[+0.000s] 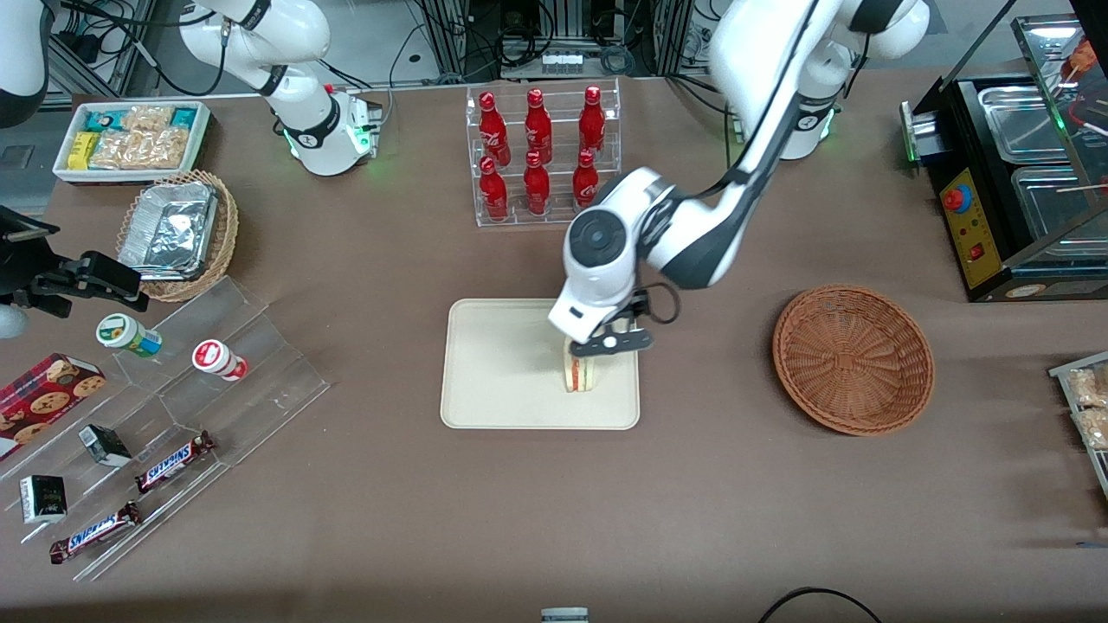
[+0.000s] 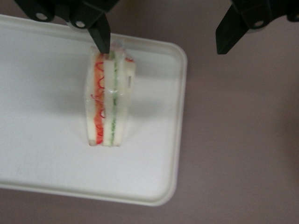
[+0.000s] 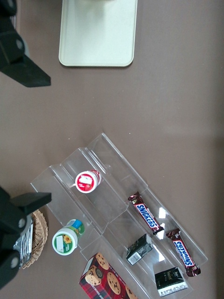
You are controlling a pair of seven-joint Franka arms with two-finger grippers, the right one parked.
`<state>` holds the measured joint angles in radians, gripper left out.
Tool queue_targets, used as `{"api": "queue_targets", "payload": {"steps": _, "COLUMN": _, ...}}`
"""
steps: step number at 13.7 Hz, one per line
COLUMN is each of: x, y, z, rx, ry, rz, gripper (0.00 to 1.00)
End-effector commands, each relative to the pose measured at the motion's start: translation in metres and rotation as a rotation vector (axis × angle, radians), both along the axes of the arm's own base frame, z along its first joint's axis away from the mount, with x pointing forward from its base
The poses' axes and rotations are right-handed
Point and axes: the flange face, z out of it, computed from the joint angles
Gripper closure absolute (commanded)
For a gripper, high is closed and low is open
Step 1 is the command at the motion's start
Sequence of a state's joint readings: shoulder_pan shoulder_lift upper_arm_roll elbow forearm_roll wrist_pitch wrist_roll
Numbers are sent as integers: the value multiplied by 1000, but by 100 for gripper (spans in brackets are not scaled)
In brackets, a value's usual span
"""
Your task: Place sandwich from basket to tray
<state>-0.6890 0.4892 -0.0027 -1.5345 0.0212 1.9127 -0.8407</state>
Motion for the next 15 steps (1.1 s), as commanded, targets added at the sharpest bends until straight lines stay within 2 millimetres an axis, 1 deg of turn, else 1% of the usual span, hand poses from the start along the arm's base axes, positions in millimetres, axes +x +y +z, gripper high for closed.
{"api": "queue_targets", "payload": {"steps": 1, "x": -14, "y": 38, "z": 93, "rx": 6, "ry": -30, "rz": 41, "gripper": 0}}
{"api": "queue_targets", "payload": {"steps": 2, "x": -20, "y": 54, "z": 128, "rx": 1, "ry": -41, "rz": 57, "gripper": 0}}
{"api": "queue_targets", "payload": {"steps": 3, "x": -26, "y": 74, "z": 162, "rx": -5, "ry": -48, "rz": 65, "gripper": 0}}
{"api": "queue_targets", "payload": {"steps": 4, "x": -32, "y": 94, "z": 188, "rx": -1, "ry": -43, "rz": 88, "gripper": 0}}
{"api": "queue_targets", "payload": {"steps": 6, "x": -39, "y": 130, "z": 224, "rx": -6, "ry": -44, "rz": 131, "gripper": 0}}
{"api": "queue_targets", "payload": {"steps": 8, "x": -45, "y": 171, "z": 250, "rx": -4, "ry": -18, "rz": 125, "gripper": 0}}
{"api": "queue_targets", "payload": {"steps": 10, "x": -49, "y": 226, "z": 274, "rx": -24, "ry": 6, "rz": 95, "gripper": 0}}
{"api": "queue_targets", "payload": {"steps": 12, "x": -53, "y": 281, "z": 297, "rx": -74, "ry": -13, "rz": 101, "gripper": 0}}
{"api": "queue_targets", "payload": {"steps": 14, "x": -52, "y": 343, "z": 307, "rx": -98, "ry": -13, "rz": 113, "gripper": 0}}
{"api": "queue_targets", "payload": {"steps": 15, "x": -55, "y": 360, "z": 311, "rx": -102, "ry": -10, "rz": 75, "gripper": 0}}
